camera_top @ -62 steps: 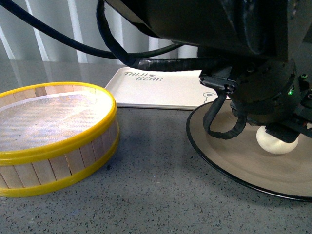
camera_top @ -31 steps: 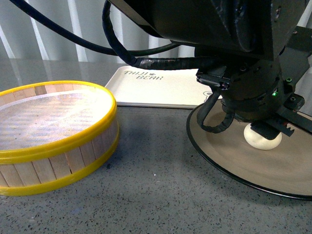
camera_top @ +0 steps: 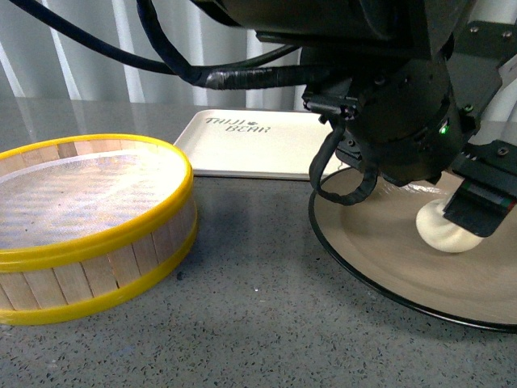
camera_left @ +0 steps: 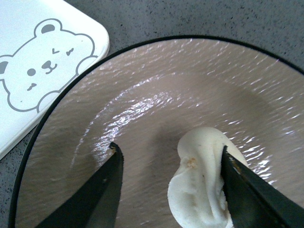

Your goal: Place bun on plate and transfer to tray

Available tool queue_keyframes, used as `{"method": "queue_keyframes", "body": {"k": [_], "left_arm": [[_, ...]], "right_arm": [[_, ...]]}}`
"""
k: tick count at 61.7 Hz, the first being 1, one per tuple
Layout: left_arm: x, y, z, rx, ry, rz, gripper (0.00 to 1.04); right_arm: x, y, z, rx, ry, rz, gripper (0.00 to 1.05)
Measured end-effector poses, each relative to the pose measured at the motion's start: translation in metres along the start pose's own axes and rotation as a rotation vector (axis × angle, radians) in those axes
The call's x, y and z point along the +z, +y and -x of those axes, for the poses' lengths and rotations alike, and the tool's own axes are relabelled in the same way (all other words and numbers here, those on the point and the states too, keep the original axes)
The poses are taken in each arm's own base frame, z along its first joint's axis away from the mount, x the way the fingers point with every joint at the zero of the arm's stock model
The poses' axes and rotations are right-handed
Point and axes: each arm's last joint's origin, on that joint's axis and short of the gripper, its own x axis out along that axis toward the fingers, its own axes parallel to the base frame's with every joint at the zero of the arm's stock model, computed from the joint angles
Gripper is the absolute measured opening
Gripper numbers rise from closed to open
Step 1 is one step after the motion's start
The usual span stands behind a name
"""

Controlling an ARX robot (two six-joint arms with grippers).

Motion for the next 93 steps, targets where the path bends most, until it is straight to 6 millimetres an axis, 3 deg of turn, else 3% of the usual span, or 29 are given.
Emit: {"method": "queue_keyframes", "body": {"k": [15,42,50,59,68,75,81,87,93], "left_arm": [[0.009,0.007,0.013,0.014,-0.033,0.031,1.00],[0.009,0.013,0.017,0.033,-0.041,0.037,0.98],[0.010,0.022,0.029,0.050,-0.093,0.082,0.98],[0.018,0.051,0.074,0.168,-0.209,0.176,0.98],[0.010,0.088,0.152,0.307,-0.322,0.263,0.98],[-0.016,0.111,0.217,0.413,-0.369,0.319,0.98],[-0.043,0.123,0.260,0.494,-0.386,0.356,0.97],[-0.080,0.126,0.294,0.822,-0.496,0.365,0.79],[-0.118,0.104,0.302,0.902,-0.524,0.368,0.62]], "right_arm": [[0.000,0.000,0.000,0.000,0.000,0.000,0.96],[0.000,0.000,0.000,0.000,0.000,0.000,0.96],[0.000,0.000,0.000,0.000,0.000,0.000,0.96],[0.000,0.000,0.000,0.000,0.000,0.000,0.96],[0.000,0.000,0.000,0.000,0.000,0.000,0.96],[0.000,0.000,0.000,0.000,0.000,0.000,0.96],[0.000,0.000,0.000,0.000,0.000,0.000,0.96],[0.000,0.000,0.000,0.000,0.000,0.000,0.96],[0.000,0.000,0.000,-0.001,0.000,0.000,0.96]]}}
